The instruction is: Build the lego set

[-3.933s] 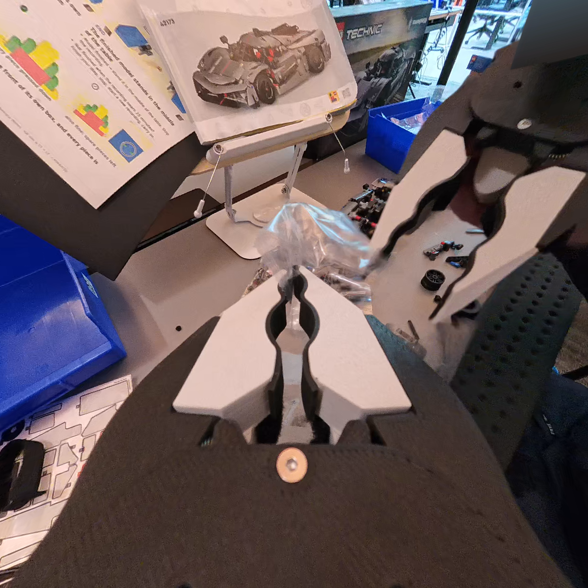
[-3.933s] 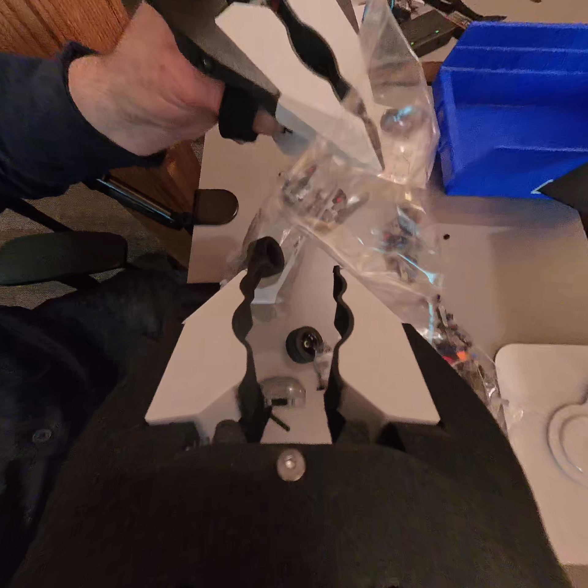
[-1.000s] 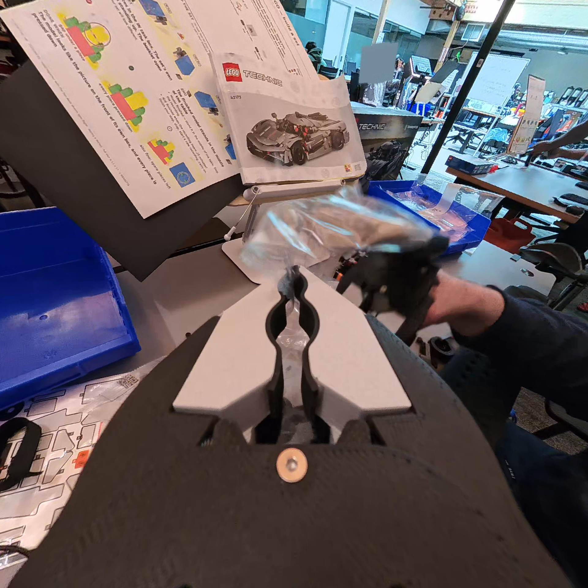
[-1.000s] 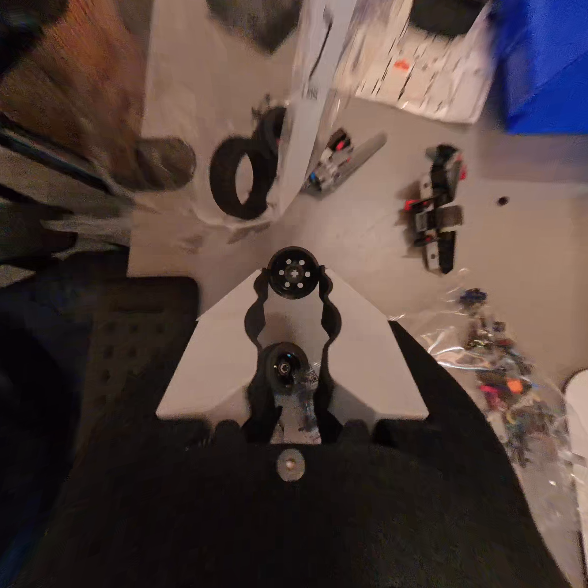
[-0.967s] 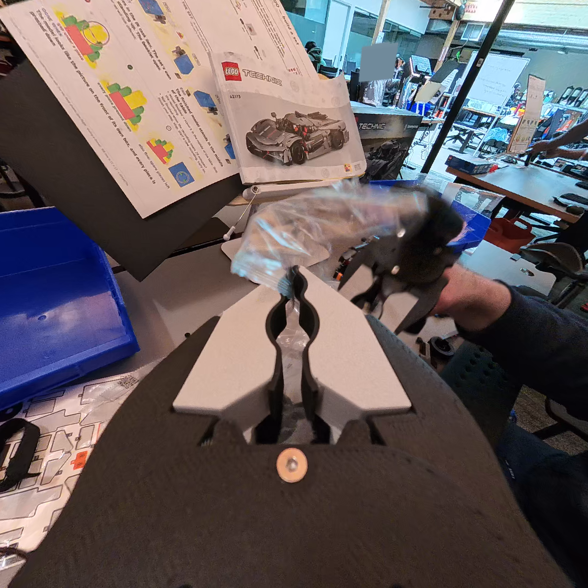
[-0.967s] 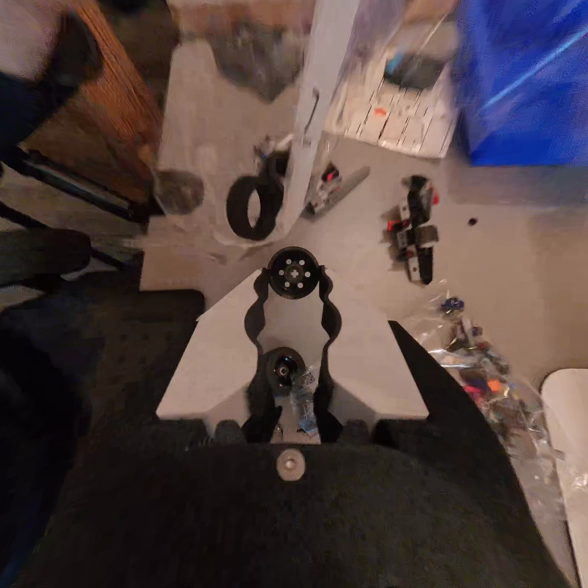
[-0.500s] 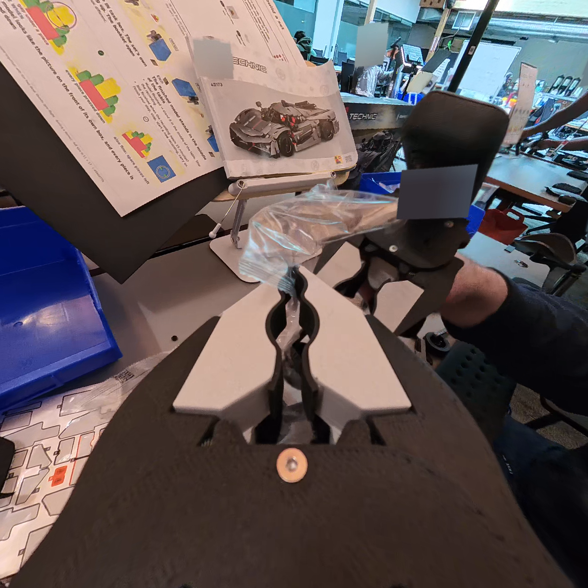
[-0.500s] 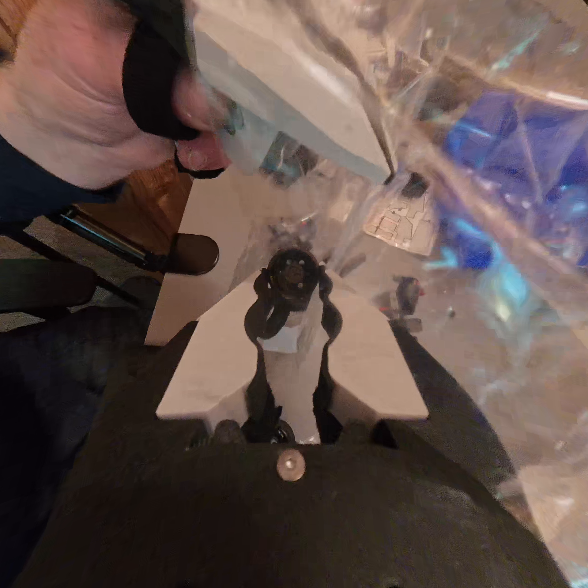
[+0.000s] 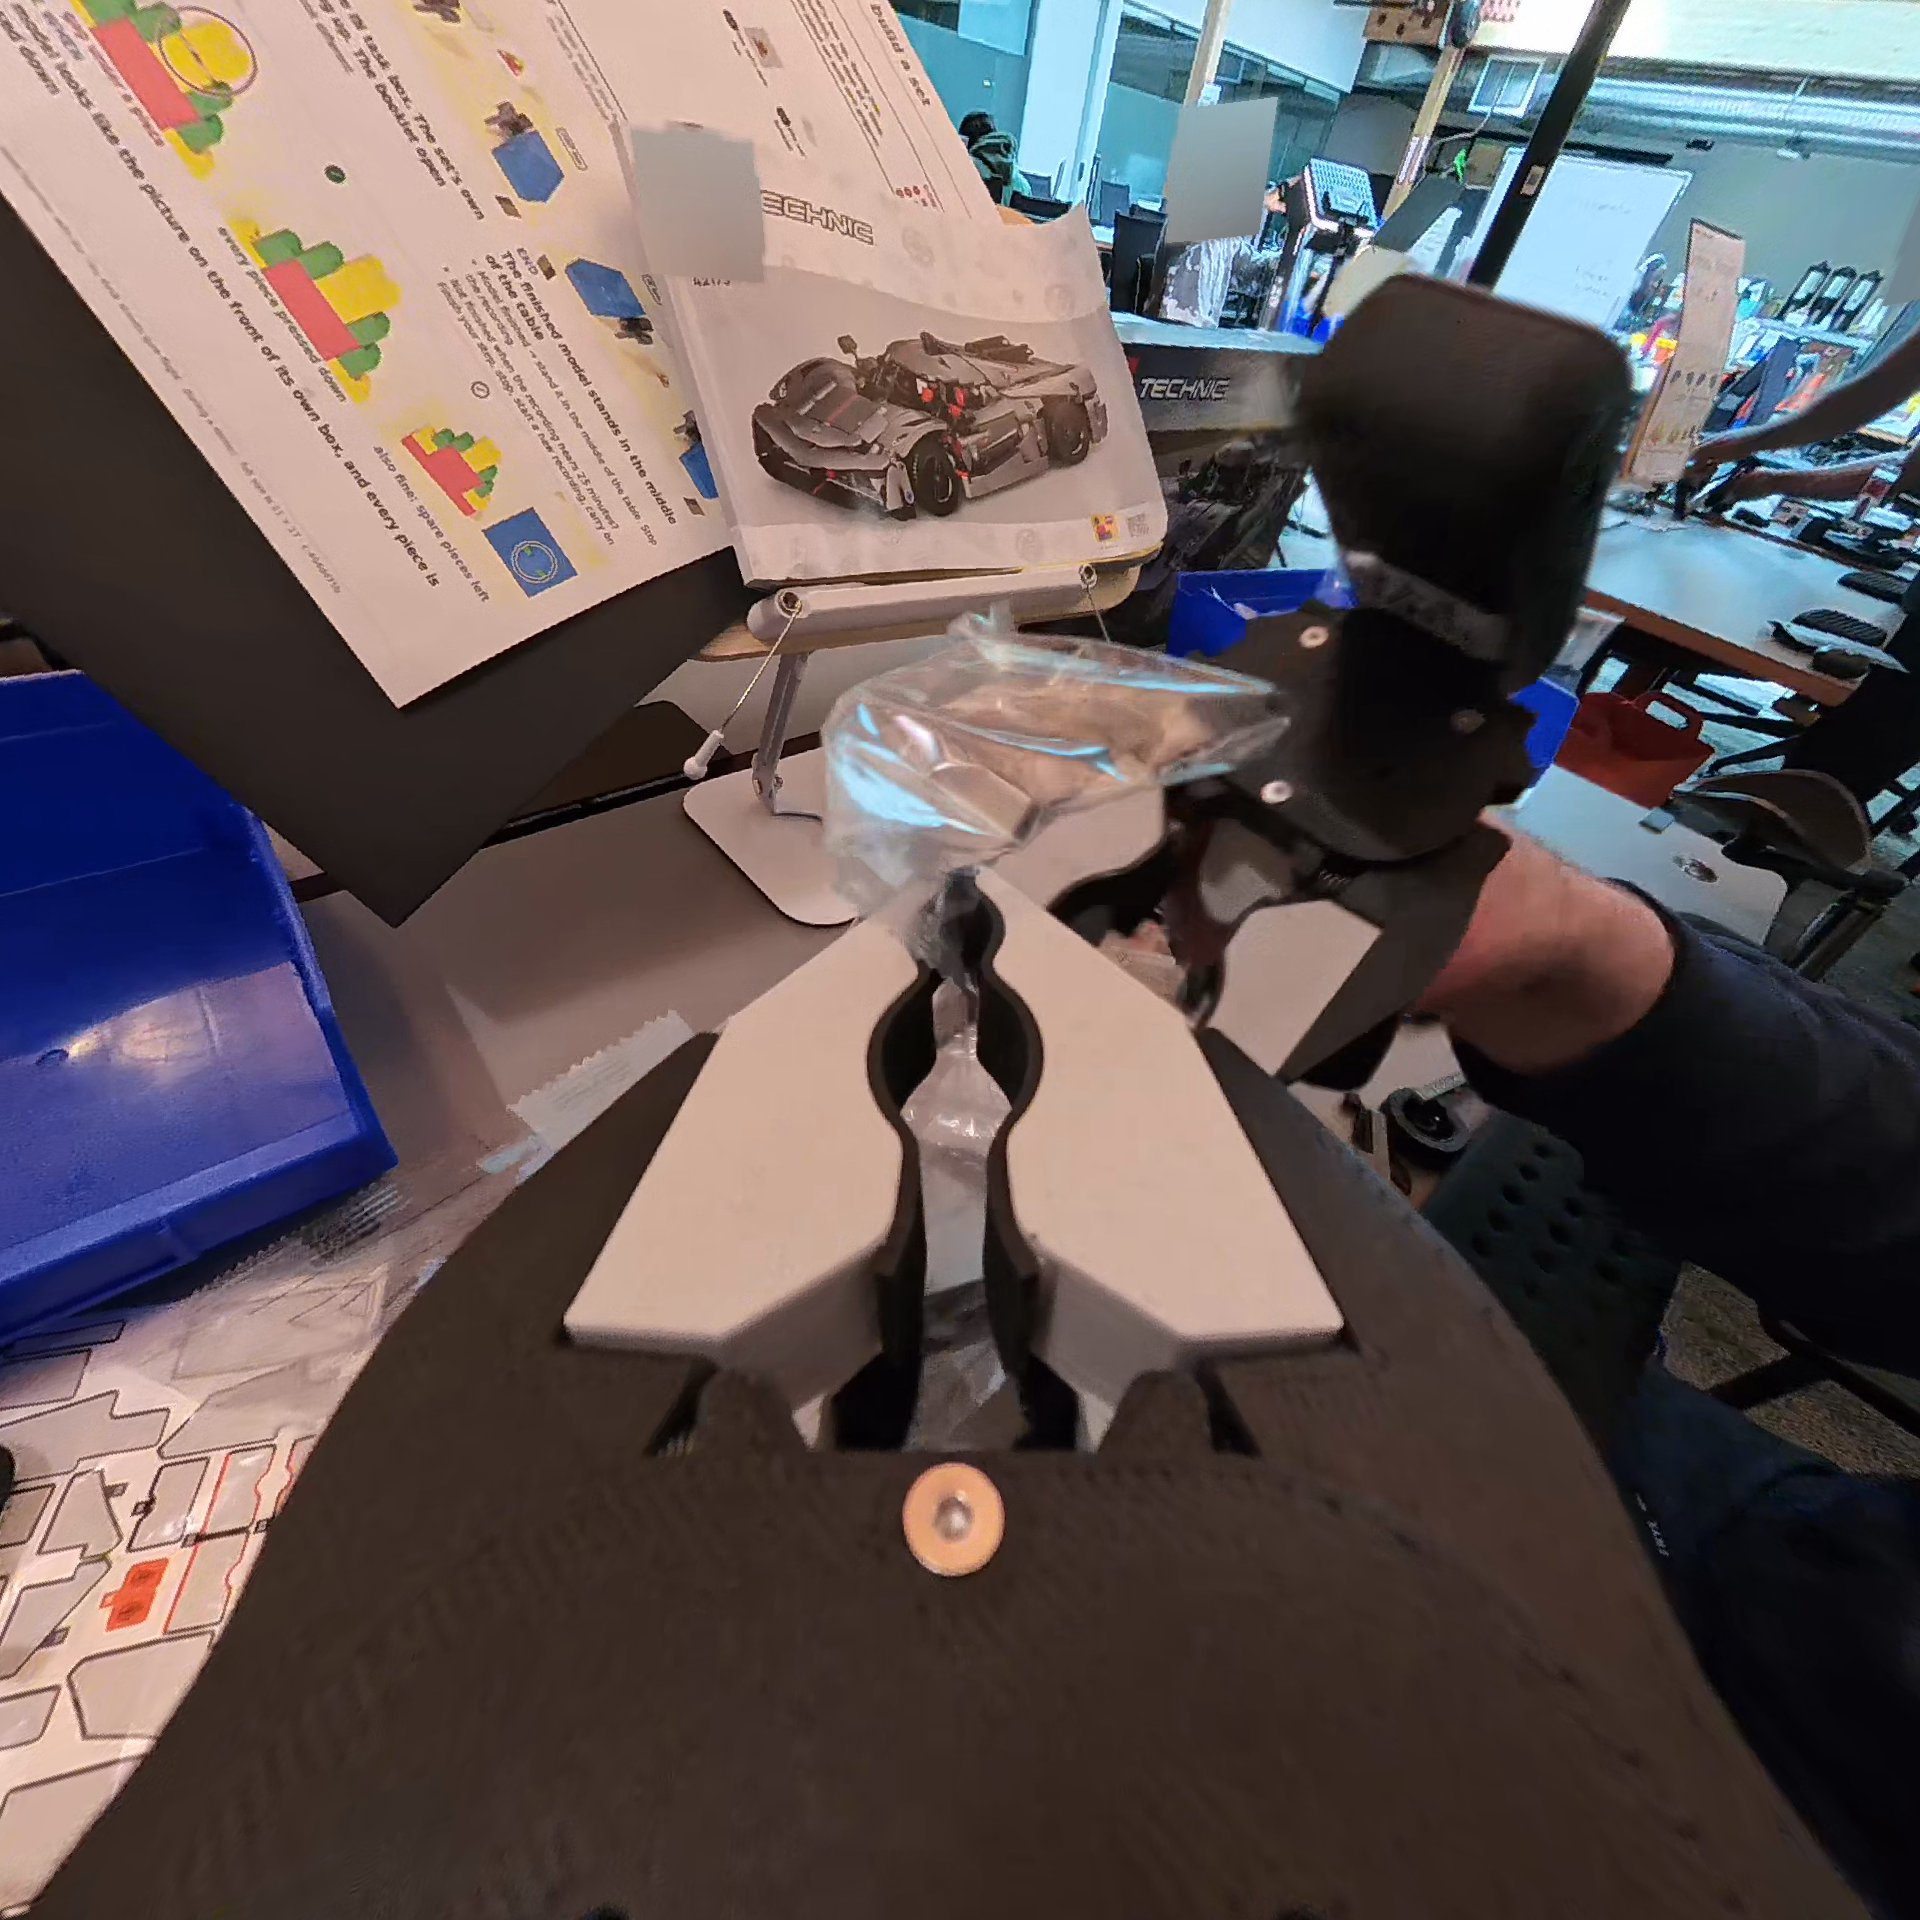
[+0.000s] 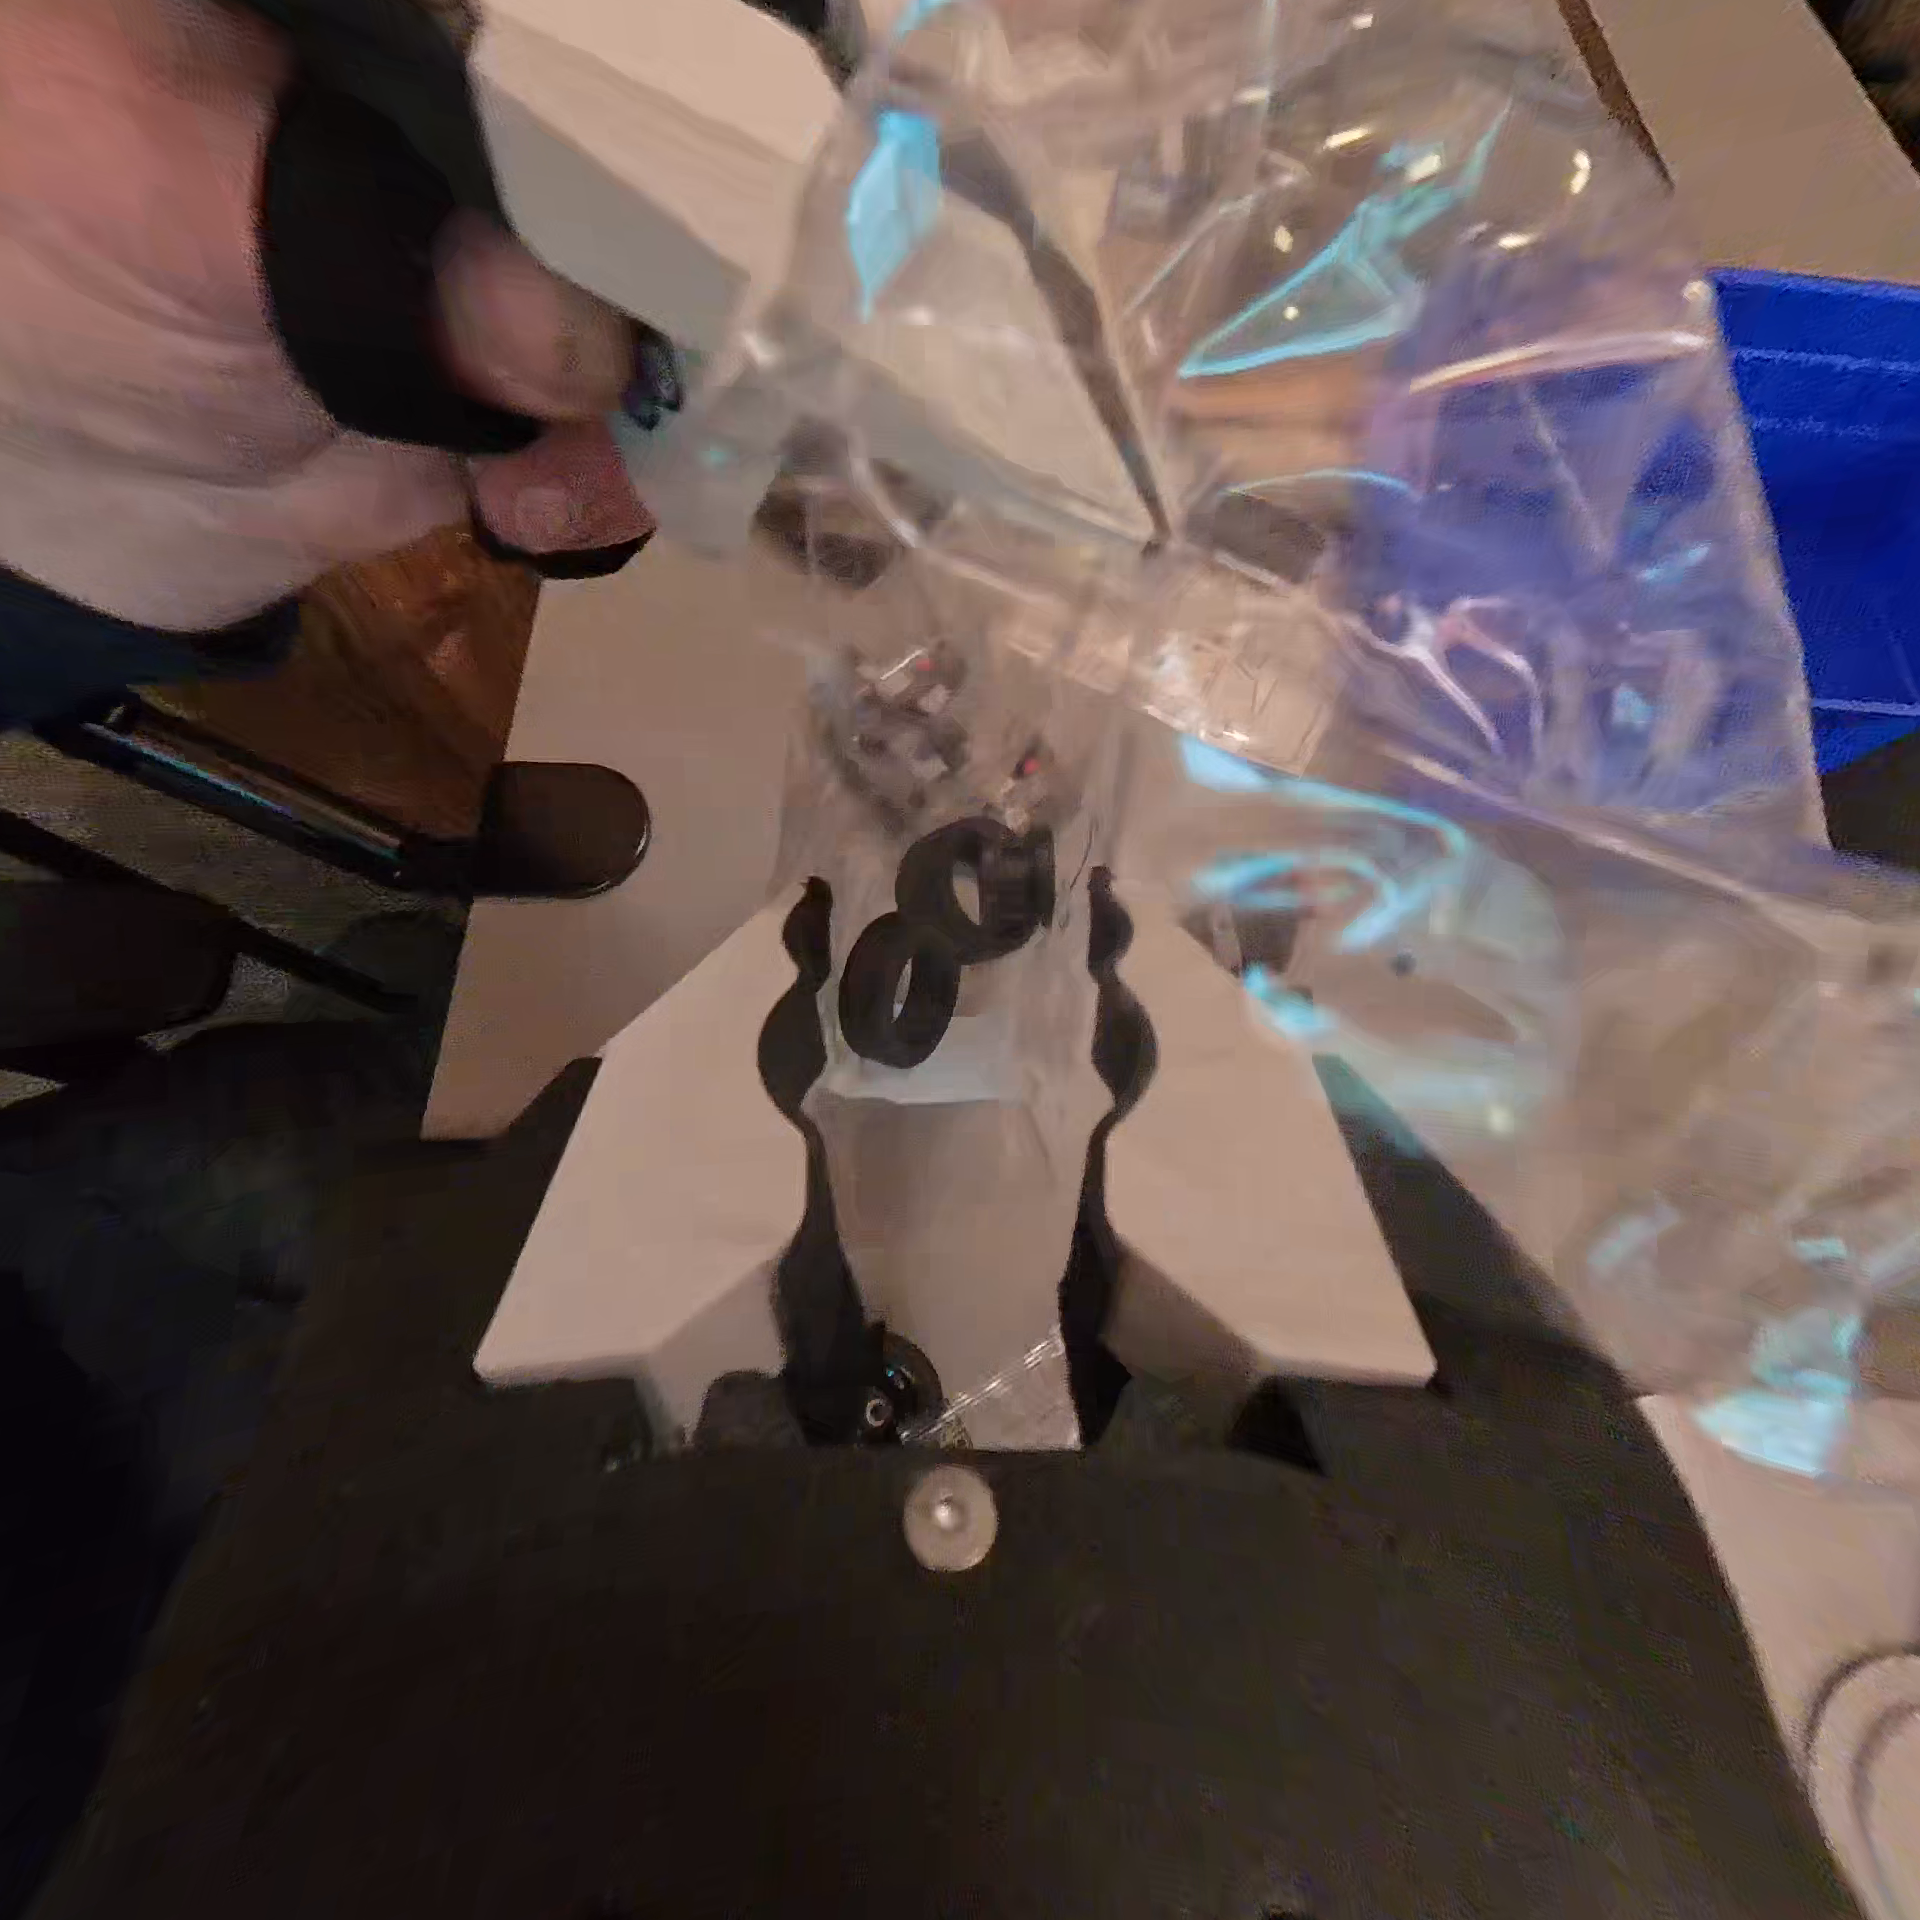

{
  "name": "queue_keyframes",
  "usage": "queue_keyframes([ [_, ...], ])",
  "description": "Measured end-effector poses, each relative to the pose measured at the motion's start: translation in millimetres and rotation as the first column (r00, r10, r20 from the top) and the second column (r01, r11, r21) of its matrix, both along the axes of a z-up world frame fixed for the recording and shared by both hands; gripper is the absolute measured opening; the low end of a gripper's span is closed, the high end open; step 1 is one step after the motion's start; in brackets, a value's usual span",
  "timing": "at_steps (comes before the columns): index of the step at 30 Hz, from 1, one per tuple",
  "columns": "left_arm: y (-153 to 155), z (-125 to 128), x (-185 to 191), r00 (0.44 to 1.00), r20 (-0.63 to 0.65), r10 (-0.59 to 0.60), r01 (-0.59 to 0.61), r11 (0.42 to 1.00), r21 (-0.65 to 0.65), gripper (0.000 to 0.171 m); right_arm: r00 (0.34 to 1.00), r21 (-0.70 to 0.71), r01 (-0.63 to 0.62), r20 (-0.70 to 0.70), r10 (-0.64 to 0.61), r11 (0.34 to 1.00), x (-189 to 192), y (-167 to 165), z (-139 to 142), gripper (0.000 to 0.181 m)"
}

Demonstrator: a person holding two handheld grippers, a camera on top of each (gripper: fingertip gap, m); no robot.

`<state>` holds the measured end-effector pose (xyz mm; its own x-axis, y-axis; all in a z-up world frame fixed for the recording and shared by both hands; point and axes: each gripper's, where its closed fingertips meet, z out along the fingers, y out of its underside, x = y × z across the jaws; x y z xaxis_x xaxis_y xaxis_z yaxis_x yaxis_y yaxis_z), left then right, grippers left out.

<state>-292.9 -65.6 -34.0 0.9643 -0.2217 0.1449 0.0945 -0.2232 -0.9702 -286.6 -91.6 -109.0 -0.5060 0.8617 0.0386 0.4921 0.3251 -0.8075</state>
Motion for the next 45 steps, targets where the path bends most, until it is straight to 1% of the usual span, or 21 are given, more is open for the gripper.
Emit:
queue_keyframes([
  [3,-0.4,1.3,-1.5,1.000,0.003,0.006,-0.006,1.000,0.005,0.000,0.992,-0.099,-0.129,-0.017,0.128,0.987,36.6,-17.1,15.3,0.045],
  [5,0.0,1.3,-2.1,1.000,0.003,0.011,-0.011,1.000,0.006,0.000,0.979,-0.144,-0.204,-0.005,0.205,0.968,58.6,-31.5,19.2,0.062],
  [8,1.3,0.9,-0.6,1.000,0.011,0.005,-0.005,1.000,0.006,0.000,0.987,-0.009,-0.136,0.082,0.136,0.991,60.9,-30.5,-7.5,0.069],
  [10,1.5,1.3,0.0,1.000,0.015,0.005,-0.006,1.000,0.009,0.000,0.988,0.144,-0.085,0.137,0.065,0.986,53.3,-18.3,-35.9,0.048],
  [12,0.8,2.5,-0.2,1.000,0.022,0.005,-0.006,1.000,0.013,0.000,0.975,0.211,-0.111,0.210,0.066,0.971,52.3,-15.5,-56.4,0.000],
  [13,0.6,2.8,-0.4,1.000,0.026,0.004,-0.005,1.000,0.014,0.000,0.972,0.223,-0.129,0.221,0.079,0.966,51.3,-16.4,-58.4,0.000],
  [15,-0.2,4.2,-1.1,0.999,0.034,0.004,-0.004,1.000,0.020,0.000,0.968,0.281,-0.134,0.243,0.064,0.950,52.1,-6.8,-49.6,0.000],
  [18,-5.8,14.8,-7.5,0.999,0.044,0.023,-0.026,0.998,0.059,0.000,0.988,0.390,-0.050,0.156,-0.012,0.919,56.8,19.3,6.1,0.000],
  [20,-13.6,25.7,-10.4,0.998,0.063,0.031,-0.036,0.996,0.081,0.000,0.989,0.419,-0.118,0.132,0.068,0.900,73.8,-1.1,36.4,0.000],
  [21,-17.5,30.5,-11.7,0.998,0.043,0.043,-0.047,0.995,0.090,0.000,0.986,0.480,-0.157,0.131,0.107,0.863,75.3,-8.6,37.3,0.000],
  [23,-17.1,21.7,-30.5,0.990,-0.041,0.132,-0.129,0.990,0.056,0.000,0.959,0.547,-0.199,0.279,0.047,0.813,72.8,7.6,15.3,0.000],
  [24,-16.1,14.9,-33.2,0.993,0.011,0.117,-0.118,0.993,0.032,0.000,0.951,0.511,-0.206,0.305,0.048,0.835,72.9,4.4,17.2,0.000],
  [26,-17.7,12.2,-29.0,0.990,0.125,0.072,-0.077,0.996,0.040,0.000,0.974,0.494,-0.199,0.197,0.114,0.846,68.1,-12.5,40.9,0.000],
  [28,-17.8,7.4,-37.2,0.991,0.046,0.127,-0.128,0.992,0.018,0.000,0.972,0.531,-0.176,0.225,0.062,0.829,63.4,-3.1,39.8,0.000],
  [31,-19.3,15.5,-36.3,0.990,0.029,0.140,-0.142,0.989,0.049,0.000,0.991,0.465,-0.133,0.046,0.126,0.875,55.8,-21.9,77.0,0.000],
  [33,-15.4,2.3,-40.6,0.989,0.055,0.137,-0.137,0.991,0.001,0.000,0.988,0.518,-0.123,0.146,0.055,0.847,55.7,-0.5,59.6,0.000],
  [34,-12.8,-3.0,-39.1,0.987,0.111,0.116,-0.115,0.993,-0.010,0.000,0.991,0.507,-0.107,0.121,0.053,0.855,55.6,-0.4,65.6,0.000],
  [36,-10.6,-10.9,-41.0,0.987,0.099,0.124,-0.123,0.992,-0.023,0.000,0.993,0.443,-0.119,0.030,0.118,0.889,56.6,-18.5,81.5,0.000],
  [38,-8.5,-11.5,-38.5,0.988,0.099,0.119,-0.116,0.993,-0.030,0.000,0.991,0.512,-0.107,0.127,0.048,0.852,56.0,1.9,56.1,0.000],
  [41,-5.6,-16.7,-34.8,0.990,0.073,0.118,-0.115,0.992,-0.043,0.000,0.997,0.414,-0.079,0.055,0.061,0.907,58.7,-3.2,63.7,0.000],
  [45,-3.4,-18.0,-30.3,0.992,0.068,0.104,-0.101,0.994,-0.049,0.000,0.995,0.345,-0.062,0.096,0.031,0.937,72.1,10.9,56.5,0.005],
])
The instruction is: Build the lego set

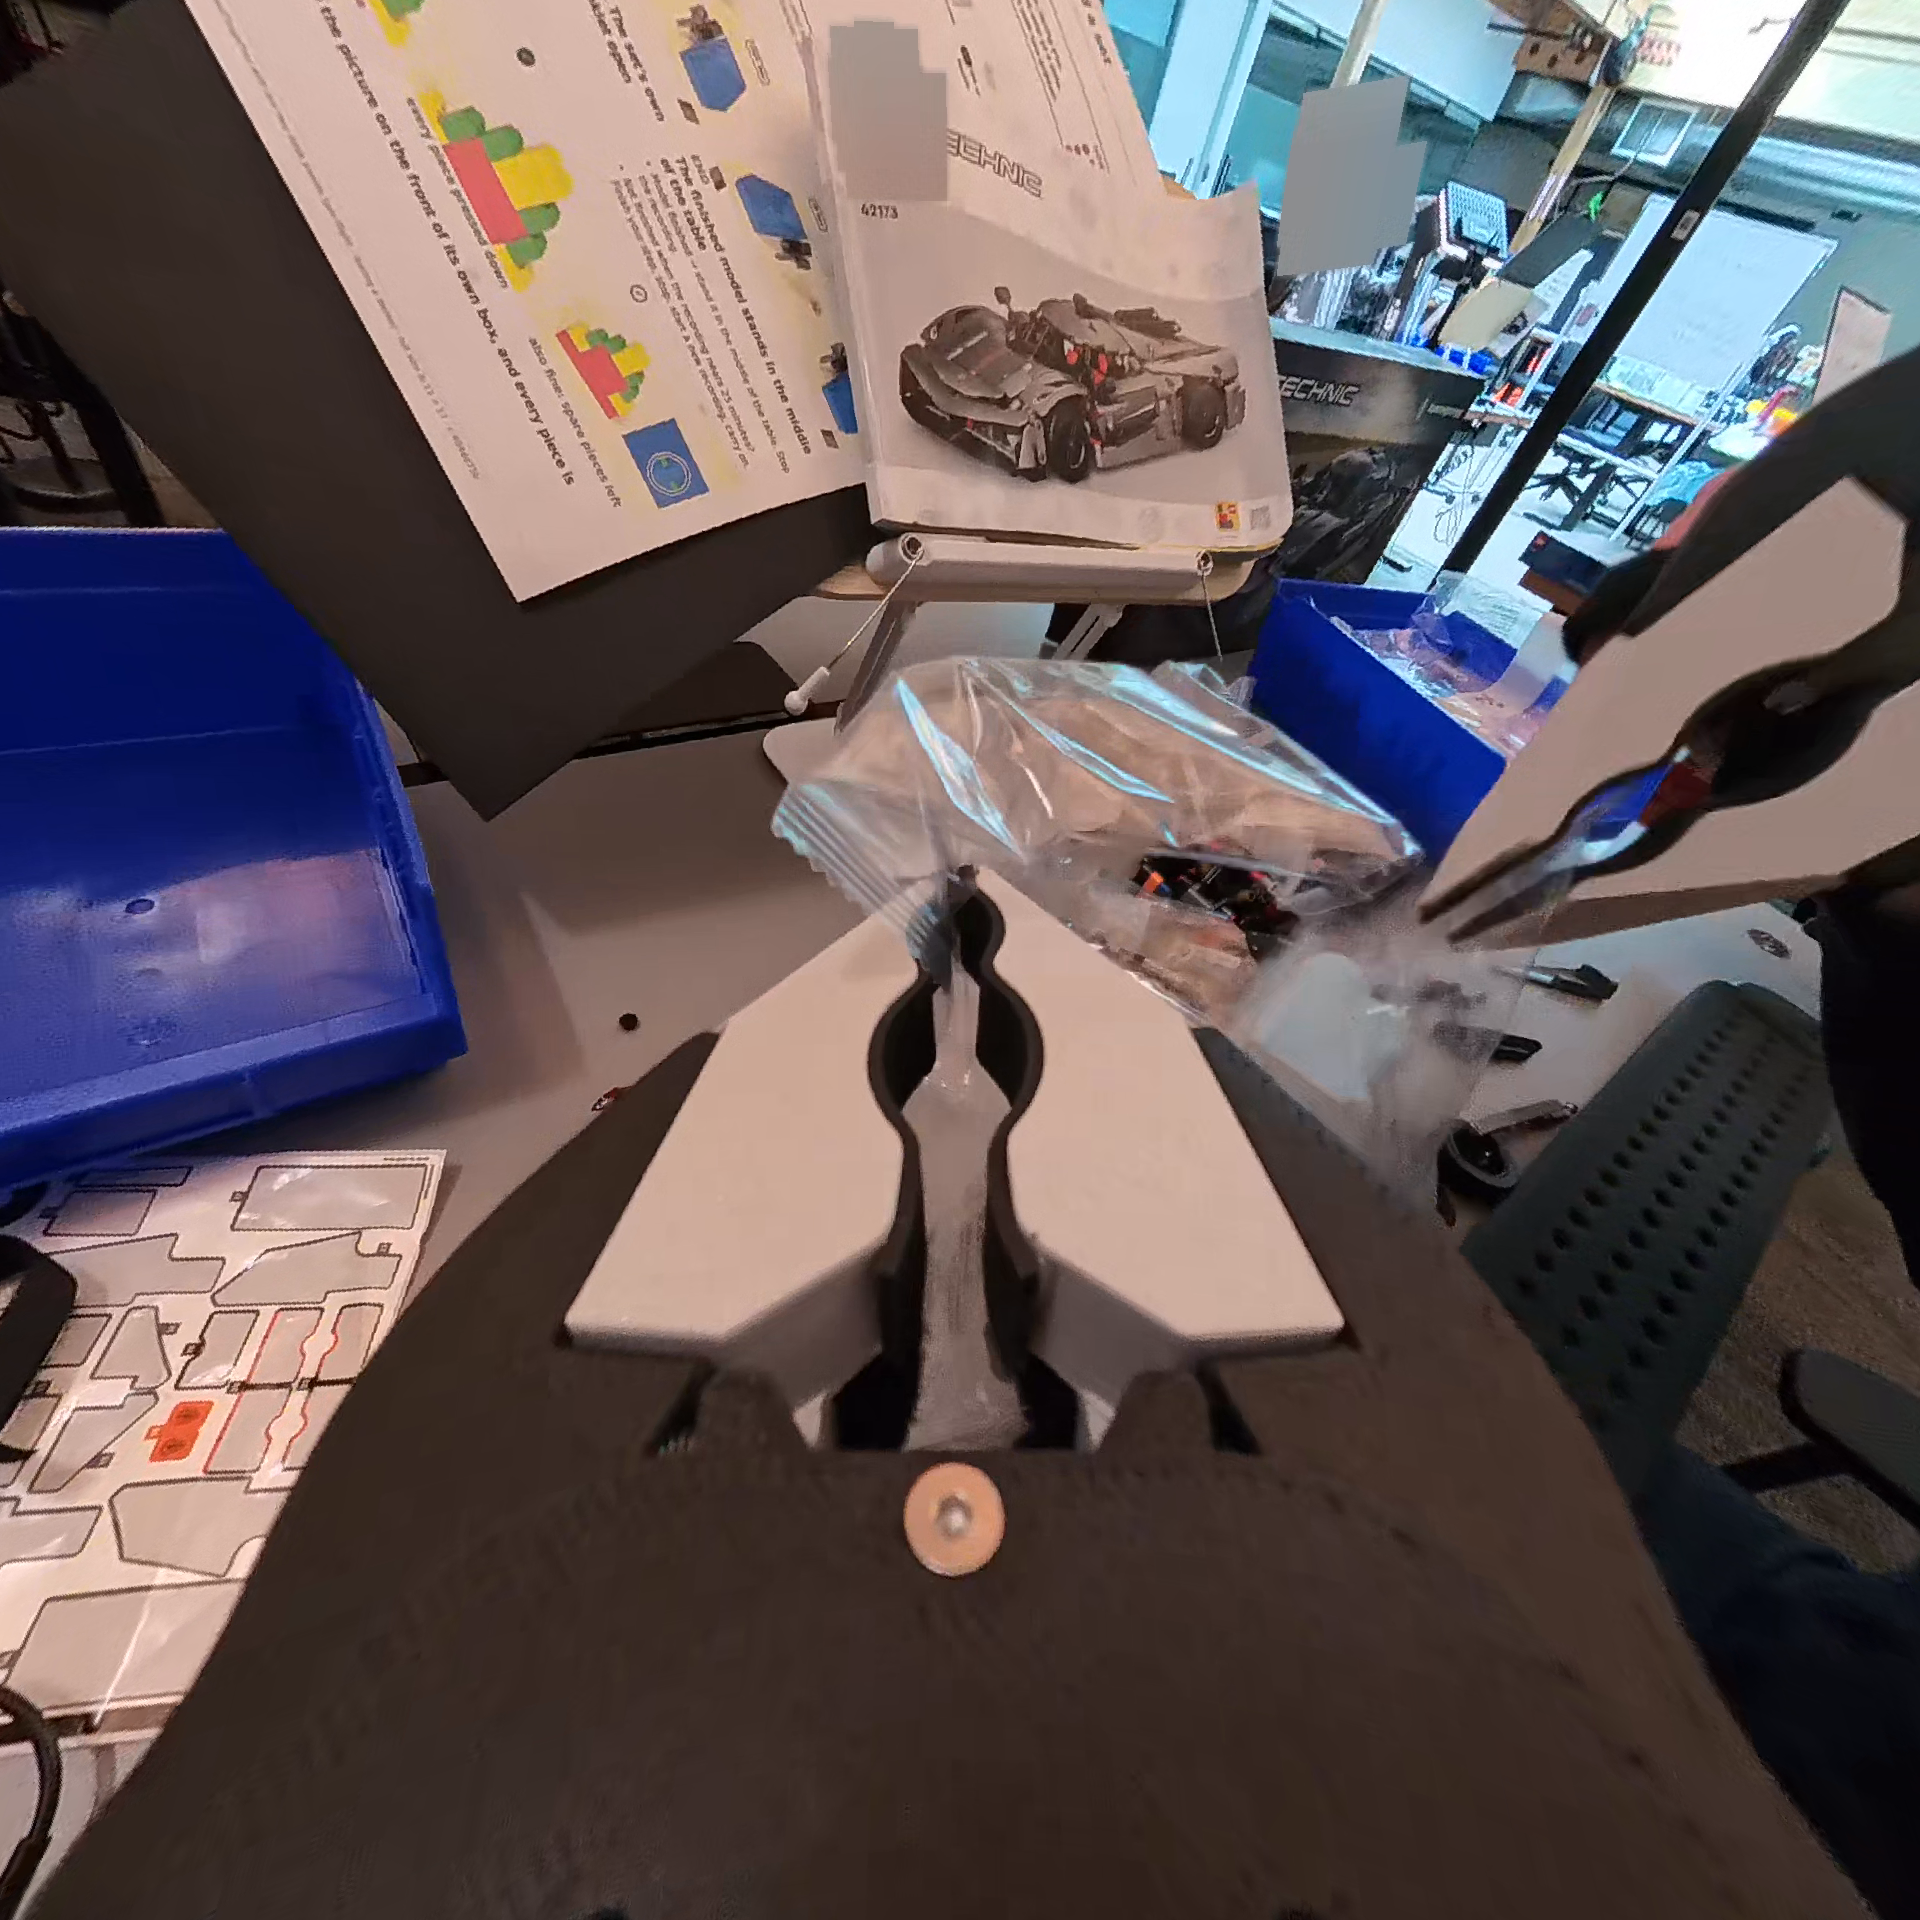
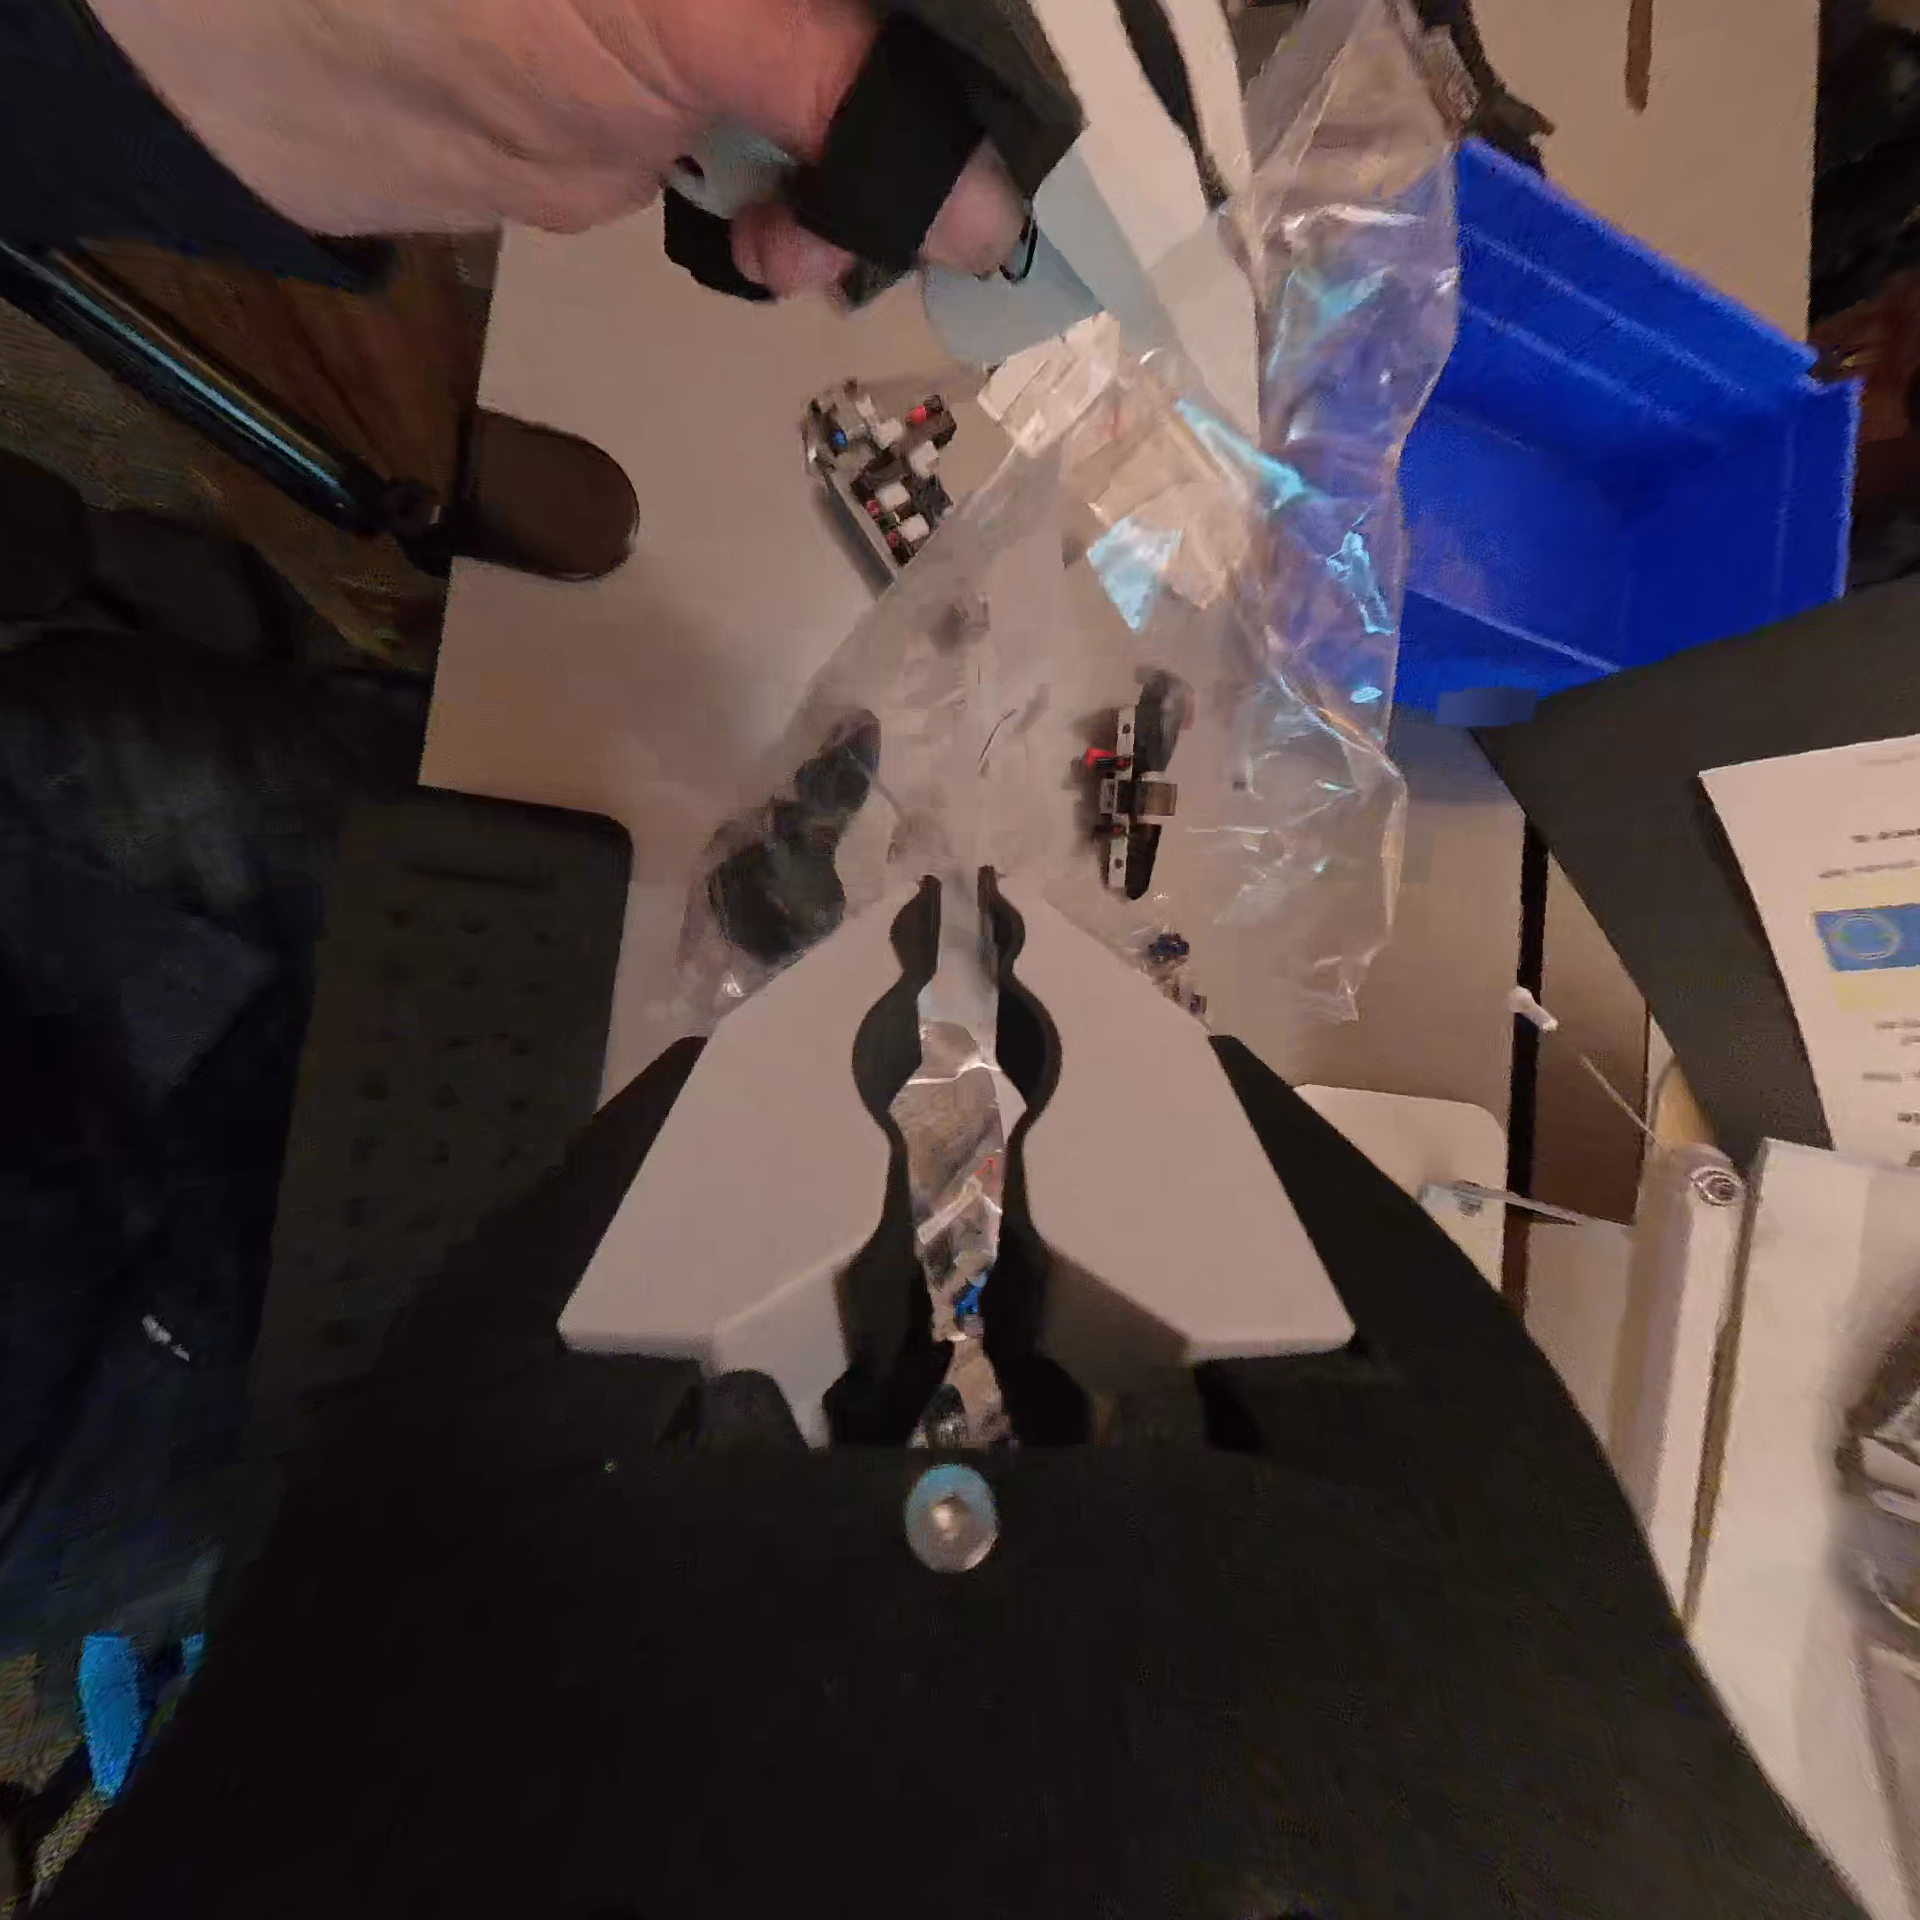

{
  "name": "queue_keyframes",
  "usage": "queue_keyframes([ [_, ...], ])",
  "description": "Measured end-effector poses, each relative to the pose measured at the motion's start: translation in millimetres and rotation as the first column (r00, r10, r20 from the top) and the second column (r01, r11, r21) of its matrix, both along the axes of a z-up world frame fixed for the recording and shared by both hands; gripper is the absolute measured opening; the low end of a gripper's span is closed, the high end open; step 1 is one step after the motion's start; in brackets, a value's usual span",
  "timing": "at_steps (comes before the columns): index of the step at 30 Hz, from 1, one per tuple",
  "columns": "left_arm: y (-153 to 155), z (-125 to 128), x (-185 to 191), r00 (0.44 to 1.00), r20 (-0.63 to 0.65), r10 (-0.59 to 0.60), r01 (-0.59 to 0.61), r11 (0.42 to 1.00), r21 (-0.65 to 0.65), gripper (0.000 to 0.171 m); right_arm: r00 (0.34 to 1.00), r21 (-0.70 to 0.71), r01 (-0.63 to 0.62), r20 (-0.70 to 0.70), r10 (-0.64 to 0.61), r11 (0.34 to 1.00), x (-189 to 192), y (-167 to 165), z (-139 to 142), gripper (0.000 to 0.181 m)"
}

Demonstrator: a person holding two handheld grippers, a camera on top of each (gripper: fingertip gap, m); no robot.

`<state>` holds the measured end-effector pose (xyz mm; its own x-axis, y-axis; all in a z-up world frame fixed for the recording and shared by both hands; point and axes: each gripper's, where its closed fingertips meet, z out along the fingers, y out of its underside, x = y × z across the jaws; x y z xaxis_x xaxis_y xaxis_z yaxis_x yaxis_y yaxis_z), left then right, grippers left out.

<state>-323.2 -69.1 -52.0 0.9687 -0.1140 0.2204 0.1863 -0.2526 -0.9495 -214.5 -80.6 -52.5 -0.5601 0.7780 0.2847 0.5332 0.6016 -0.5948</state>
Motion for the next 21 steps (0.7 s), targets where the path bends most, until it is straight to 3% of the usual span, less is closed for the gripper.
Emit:
queue_keyframes([
  [3,2.8,-7.6,3.1,1.000,-0.007,-0.021,0.021,1.000,-0.021,0.000,0.993,-0.113,0.017,-0.118,-0.030,0.993,21.3,11.5,24.9,0.024],
  [6,5.1,-15.7,5.4,0.999,0.016,-0.051,0.051,0.997,-0.054,0.000,0.977,-0.157,0.122,-0.153,-0.147,0.980,48.4,45.5,23.7,0.031],
  [8,7.5,-20.7,7.3,0.998,0.027,-0.061,0.063,0.996,-0.065,0.000,0.977,-0.155,0.184,-0.083,-0.198,0.971,72.2,63.9,1.1,0.031],
  [11,10.1,-21.9,9.9,0.997,0.031,-0.072,0.073,0.995,-0.061,0.000,0.936,-0.034,0.344,0.094,-0.340,0.938,108.6,103.9,-56.4,0.026],
  [15,9.0,-20.2,8.9,0.997,0.027,-0.071,0.072,0.996,-0.058,0.000,0.869,0.070,0.433,0.231,-0.437,0.899,141.3,148.2,-132.5,0.032],
  [21,10.6,-20.5,12.3,0.996,0.037,-0.087,0.088,0.995,-0.049,0.000,0.884,0.149,0.394,0.210,-0.419,0.907,139.8,177.7,-185.3,0.036],
])
